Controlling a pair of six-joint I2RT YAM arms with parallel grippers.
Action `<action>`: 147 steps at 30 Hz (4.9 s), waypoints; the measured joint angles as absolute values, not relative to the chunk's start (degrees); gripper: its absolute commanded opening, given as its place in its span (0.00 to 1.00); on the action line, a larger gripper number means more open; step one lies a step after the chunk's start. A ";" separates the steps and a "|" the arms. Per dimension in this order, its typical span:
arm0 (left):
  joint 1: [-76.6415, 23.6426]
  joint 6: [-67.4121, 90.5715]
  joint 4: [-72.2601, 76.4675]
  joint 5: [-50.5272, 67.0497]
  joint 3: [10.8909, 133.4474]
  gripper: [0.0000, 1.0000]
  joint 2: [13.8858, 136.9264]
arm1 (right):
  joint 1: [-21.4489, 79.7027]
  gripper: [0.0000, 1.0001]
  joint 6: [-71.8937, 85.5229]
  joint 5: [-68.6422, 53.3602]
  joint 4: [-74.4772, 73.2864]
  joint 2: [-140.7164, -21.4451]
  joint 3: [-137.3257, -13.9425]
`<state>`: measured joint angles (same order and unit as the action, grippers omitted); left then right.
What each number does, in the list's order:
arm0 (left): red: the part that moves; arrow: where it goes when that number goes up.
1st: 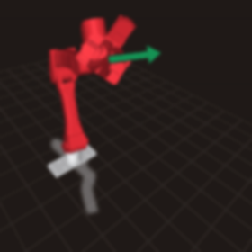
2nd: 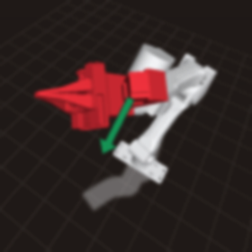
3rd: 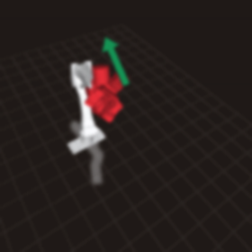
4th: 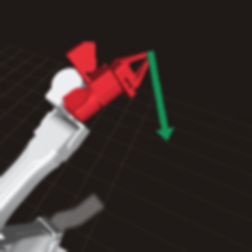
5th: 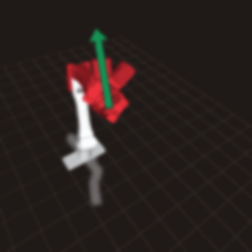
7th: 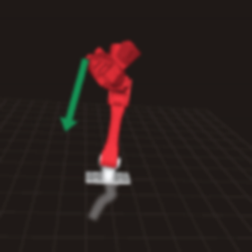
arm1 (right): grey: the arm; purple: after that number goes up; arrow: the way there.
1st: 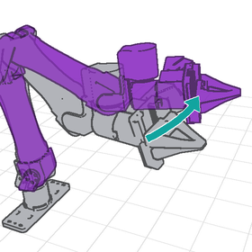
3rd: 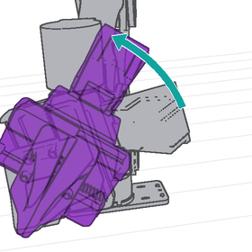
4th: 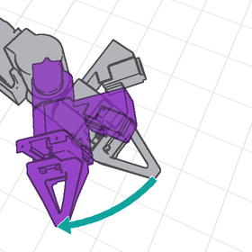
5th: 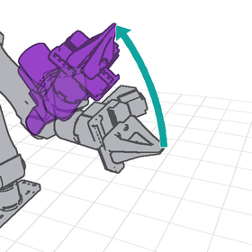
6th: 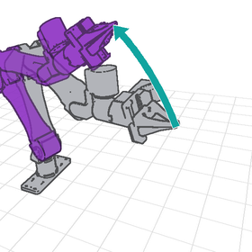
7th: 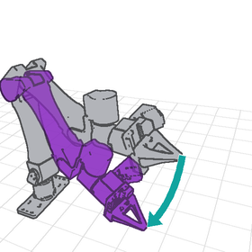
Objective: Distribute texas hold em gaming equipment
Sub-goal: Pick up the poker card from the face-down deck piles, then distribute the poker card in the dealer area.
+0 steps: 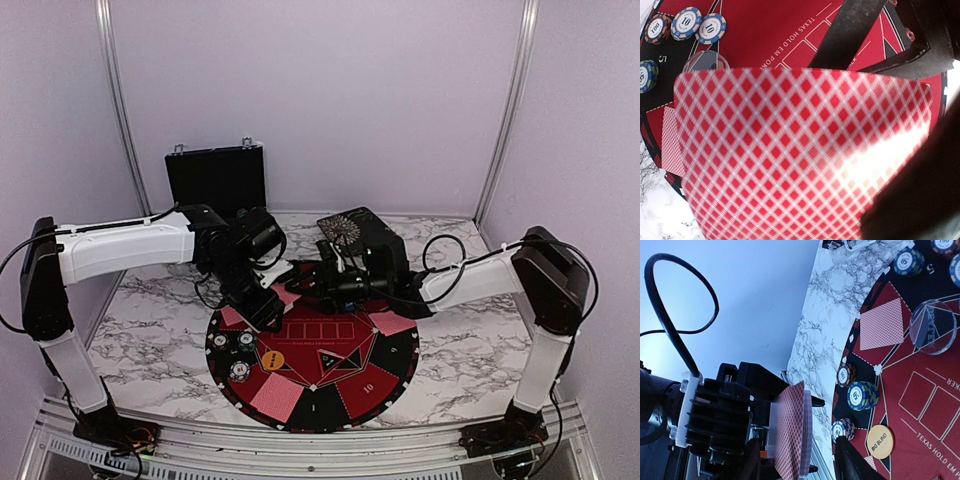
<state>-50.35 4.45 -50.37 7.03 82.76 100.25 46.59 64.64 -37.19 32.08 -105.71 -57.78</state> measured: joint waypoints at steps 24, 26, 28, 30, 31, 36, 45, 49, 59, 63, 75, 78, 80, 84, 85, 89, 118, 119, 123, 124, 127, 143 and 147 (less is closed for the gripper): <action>-50.37 4.43 -50.37 7.03 82.76 0.39 100.25 | 46.11 0.16 65.60 -36.82 33.04 -103.44 -55.29; -50.37 4.43 -50.37 7.03 82.76 0.39 100.25 | 46.11 0.13 65.91 -36.84 33.17 -103.44 -55.20; -50.37 4.43 -50.37 7.03 82.76 0.39 100.25 | 46.11 0.09 66.08 -36.86 33.45 -103.44 -55.11; -50.37 4.43 -50.37 7.01 82.76 0.39 100.25 | 46.11 0.06 66.13 -36.88 33.56 -103.44 -55.11; -50.37 4.43 -50.37 7.01 82.76 0.39 100.25 | 46.11 0.05 66.15 -36.91 33.65 -103.44 -55.02; -50.35 4.43 -50.41 7.01 82.76 0.39 100.25 | 46.09 0.00 66.28 -36.95 33.95 -103.44 -54.48; -50.28 4.43 -50.41 6.94 82.74 0.39 100.25 | 45.71 0.00 66.30 -36.97 34.22 -103.07 -54.30; -50.24 4.43 -50.41 6.74 82.74 0.39 100.25 | 45.21 0.00 66.30 -36.95 34.20 -102.56 -53.82; -49.71 4.43 -50.37 6.37 82.74 0.39 100.25 | 44.07 0.00 66.30 -36.99 33.98 -101.23 -53.69; -49.50 4.43 -50.37 6.35 82.74 0.39 100.25 | 43.55 0.00 66.32 -36.99 33.98 -100.90 -53.30; -48.25 4.43 -50.37 5.98 82.59 0.39 100.25 | 40.58 0.00 66.59 -38.35 34.15 -98.43 -51.57; -47.62 4.43 -50.37 5.98 82.21 0.39 100.09 | 39.57 0.00 67.13 -38.74 34.74 -97.89 -50.65; -47.24 4.45 -50.39 5.98 81.87 0.39 99.92 | 38.81 0.00 67.35 -39.03 35.00 -97.58 -49.95; -46.30 4.45 -50.39 5.98 81.06 0.39 99.26 | 37.26 0.00 67.51 -39.64 35.14 -97.47 -49.32; -46.02 4.45 -50.28 5.98 80.82 0.39 99.02 | 36.95 0.00 67.48 -39.68 35.14 -97.47 -49.28; -44.64 4.45 -50.11 5.96 79.50 0.39 98.08 | 35.79 0.00 67.42 -39.90 35.11 -97.49 -49.28; -34.04 5.06 -48.95 5.54 73.30 0.39 93.84 | 44.99 0.00 54.11 -32.27 22.70 -128.84 -81.45; -33.95 5.06 -48.90 5.56 73.06 0.39 93.82 | 45.56 0.00 53.87 -31.86 22.00 -129.73 -82.81; -33.82 5.06 -48.88 5.58 72.88 0.39 93.80 | 47.51 0.00 52.82 -30.13 19.42 -132.86 -87.05; -33.82 5.06 -48.86 5.58 72.88 0.39 93.78 | 47.86 0.00 52.49 -29.65 18.81 -133.38 -87.79; -33.78 5.06 -48.84 5.61 72.88 0.39 93.73 | 48.66 0.00 51.75 -28.36 17.19 -134.67 -89.82; -33.78 5.06 -48.56 6.09 72.31 0.39 93.56 | 50.89 0.14 48.47 -23.83 10.20 -136.51 -93.65; -33.78 5.06 -48.49 6.31 72.31 0.39 93.56 | 50.92 0.17 47.77 -23.49 9.21 -136.51 -93.73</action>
<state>-33.78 5.06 -48.49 6.31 72.31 93.56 50.92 47.77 -23.49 9.21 -136.51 -93.73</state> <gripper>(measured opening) 0.653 0.154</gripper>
